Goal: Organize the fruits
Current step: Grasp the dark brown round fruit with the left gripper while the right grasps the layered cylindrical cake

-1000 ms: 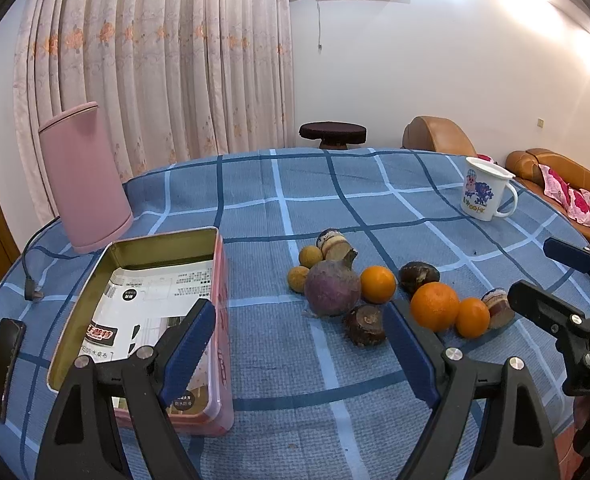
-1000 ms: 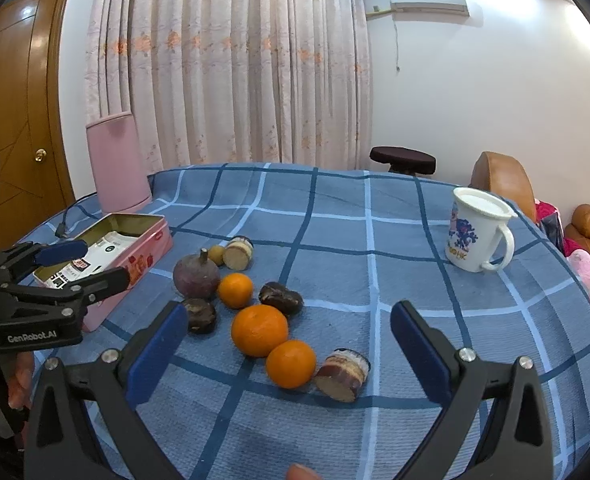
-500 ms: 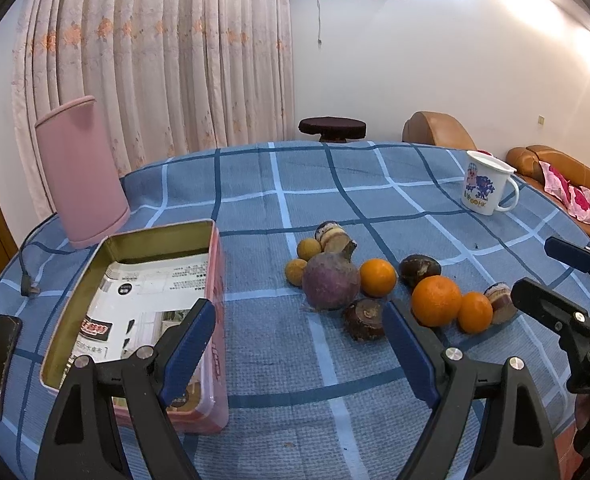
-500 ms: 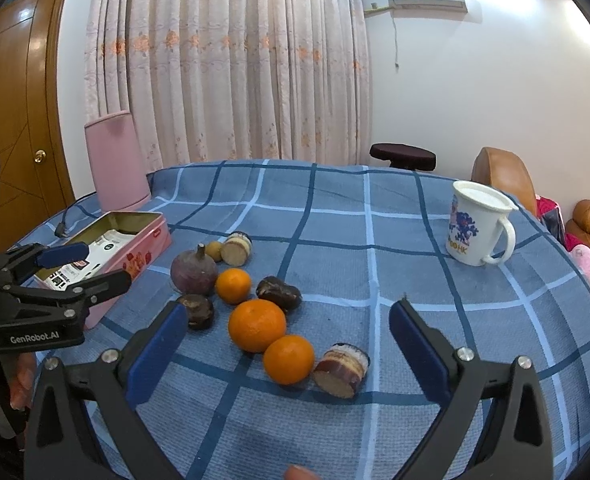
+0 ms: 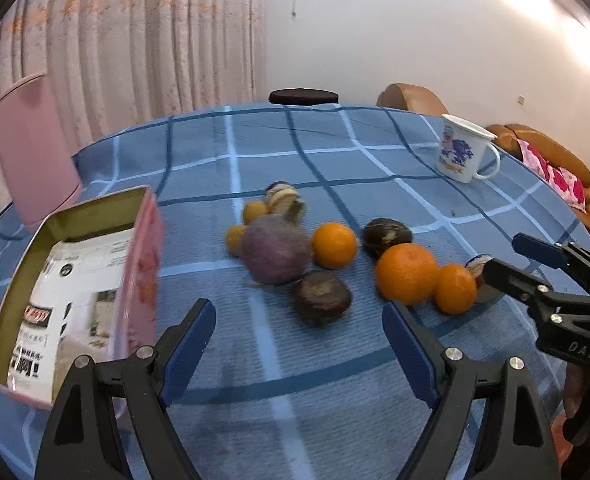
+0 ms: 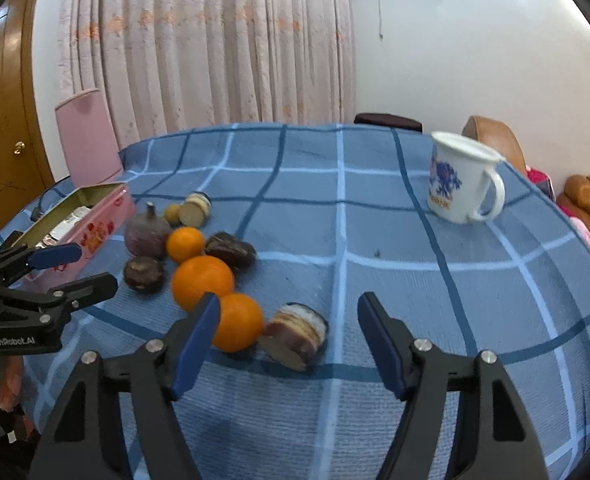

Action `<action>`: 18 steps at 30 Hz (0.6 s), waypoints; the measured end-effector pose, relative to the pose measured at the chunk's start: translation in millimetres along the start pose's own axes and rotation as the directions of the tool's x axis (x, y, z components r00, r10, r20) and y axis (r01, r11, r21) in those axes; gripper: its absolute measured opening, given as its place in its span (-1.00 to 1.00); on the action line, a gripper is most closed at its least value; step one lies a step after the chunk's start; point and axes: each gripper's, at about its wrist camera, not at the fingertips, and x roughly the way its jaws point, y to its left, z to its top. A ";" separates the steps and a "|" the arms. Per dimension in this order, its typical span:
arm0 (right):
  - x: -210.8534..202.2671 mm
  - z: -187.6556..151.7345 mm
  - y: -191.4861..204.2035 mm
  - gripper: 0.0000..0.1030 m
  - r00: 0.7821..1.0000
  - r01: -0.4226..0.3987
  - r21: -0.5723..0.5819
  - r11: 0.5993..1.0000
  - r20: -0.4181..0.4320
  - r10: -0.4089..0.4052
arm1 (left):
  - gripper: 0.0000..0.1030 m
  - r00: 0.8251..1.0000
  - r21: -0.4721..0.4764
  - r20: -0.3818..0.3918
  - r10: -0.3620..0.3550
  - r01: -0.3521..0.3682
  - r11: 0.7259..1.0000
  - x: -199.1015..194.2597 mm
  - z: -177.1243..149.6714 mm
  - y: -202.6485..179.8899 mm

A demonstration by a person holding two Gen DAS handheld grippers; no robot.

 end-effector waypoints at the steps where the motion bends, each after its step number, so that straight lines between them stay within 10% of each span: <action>1: 2.1 -0.5 -1.4 0.35 1.000 -0.004 0.002 1.000 -0.010 0.004 | 0.68 1.000 0.005 -0.006 -0.002 0.003 1.000 2.3 1.1 -2.1; 18: 15.8 -3.2 -31.3 -0.05 0.983 -0.158 0.157 0.975 -0.068 0.170 | -0.06 0.988 -0.036 -0.131 -0.078 0.074 0.997 41.7 10.2 -3.8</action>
